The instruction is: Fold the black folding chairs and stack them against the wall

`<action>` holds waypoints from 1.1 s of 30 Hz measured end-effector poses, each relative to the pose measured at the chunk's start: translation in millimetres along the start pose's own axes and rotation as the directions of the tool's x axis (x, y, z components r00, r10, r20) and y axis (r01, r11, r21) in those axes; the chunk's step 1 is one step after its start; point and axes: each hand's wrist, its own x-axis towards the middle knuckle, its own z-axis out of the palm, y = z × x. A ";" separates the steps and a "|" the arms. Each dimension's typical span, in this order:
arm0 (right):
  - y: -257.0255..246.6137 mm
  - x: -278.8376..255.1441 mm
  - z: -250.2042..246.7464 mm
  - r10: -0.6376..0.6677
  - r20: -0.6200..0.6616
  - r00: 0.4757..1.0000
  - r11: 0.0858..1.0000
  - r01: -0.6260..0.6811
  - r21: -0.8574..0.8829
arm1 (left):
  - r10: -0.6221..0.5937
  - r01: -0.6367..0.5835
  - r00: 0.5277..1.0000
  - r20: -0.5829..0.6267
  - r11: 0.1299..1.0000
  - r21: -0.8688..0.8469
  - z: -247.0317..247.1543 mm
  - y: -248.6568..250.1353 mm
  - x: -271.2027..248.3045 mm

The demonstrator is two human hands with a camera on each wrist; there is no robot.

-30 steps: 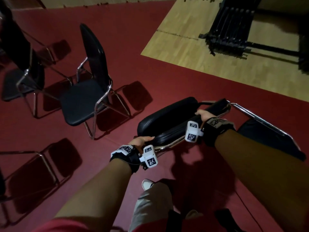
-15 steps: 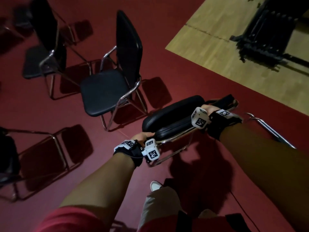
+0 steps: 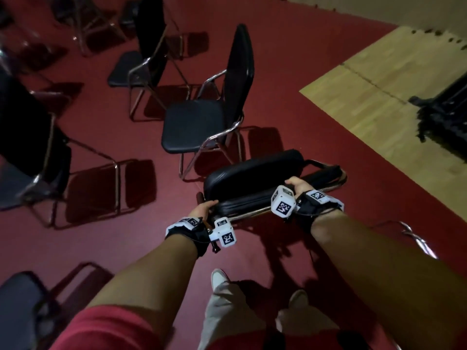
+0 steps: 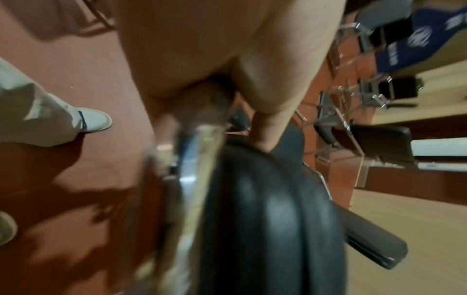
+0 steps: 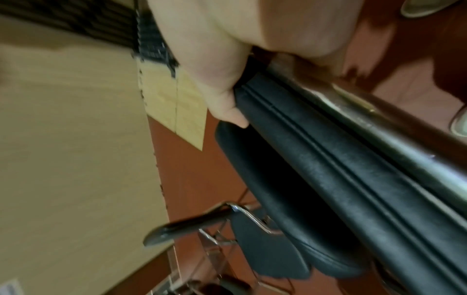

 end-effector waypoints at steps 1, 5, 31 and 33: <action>2.6 -3.2 -5.5 0.001 0.009 1.000 1.000 -0.001 -0.020 | -0.007 0.006 0.999 -0.037 1.000 -0.021 6.5 -8.4 -8.8; 26.3 -15.3 -35.1 0.034 0.084 0.996 0.997 -0.028 -0.065 | -0.014 -0.007 0.986 -0.167 0.993 -0.121 30.7 -61.4 -44.3; 338.6 -18.1 -267.0 0.085 -0.038 0.996 0.955 -0.092 -0.281 | -0.119 0.022 0.987 -0.109 0.769 -0.639 147.2 -472.4 -145.8; 372.7 -13.0 -288.4 0.093 -0.084 0.992 0.937 -0.116 -0.329 | -0.164 0.078 0.984 -0.075 0.761 -0.644 153.7 -508.8 -138.3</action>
